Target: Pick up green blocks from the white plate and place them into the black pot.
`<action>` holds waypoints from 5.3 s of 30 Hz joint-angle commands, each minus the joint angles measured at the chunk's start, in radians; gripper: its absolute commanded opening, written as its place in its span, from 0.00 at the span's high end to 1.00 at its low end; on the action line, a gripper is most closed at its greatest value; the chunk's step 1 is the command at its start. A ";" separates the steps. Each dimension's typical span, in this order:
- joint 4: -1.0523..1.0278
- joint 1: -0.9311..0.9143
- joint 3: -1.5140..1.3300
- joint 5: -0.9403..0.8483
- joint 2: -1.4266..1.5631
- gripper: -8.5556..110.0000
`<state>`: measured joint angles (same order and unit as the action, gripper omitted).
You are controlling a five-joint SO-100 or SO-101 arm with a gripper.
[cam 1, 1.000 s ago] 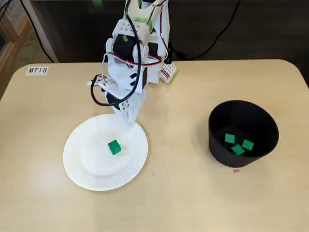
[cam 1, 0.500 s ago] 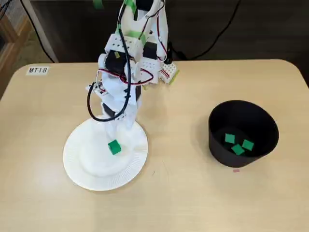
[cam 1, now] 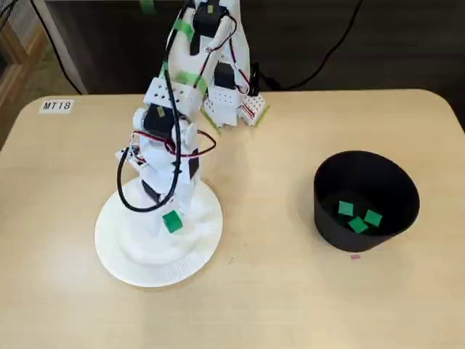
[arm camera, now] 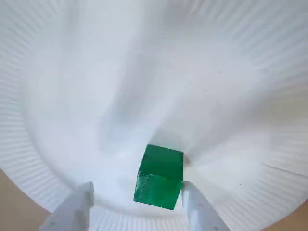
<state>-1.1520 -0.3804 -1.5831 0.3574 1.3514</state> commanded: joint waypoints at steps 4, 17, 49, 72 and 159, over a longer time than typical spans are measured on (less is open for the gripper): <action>-0.035 0.000 0.097 0.000 -0.037 0.73; -0.009 -0.002 0.103 0.014 -0.089 0.95; 0.284 1.068 -0.064 -0.164 0.555 0.95; 0.489 1.060 -0.322 -0.190 0.509 0.70; 0.183 0.486 -1.209 -0.331 1.864 0.95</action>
<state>-0.9956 0.1243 -2.6845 0.0215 3.0603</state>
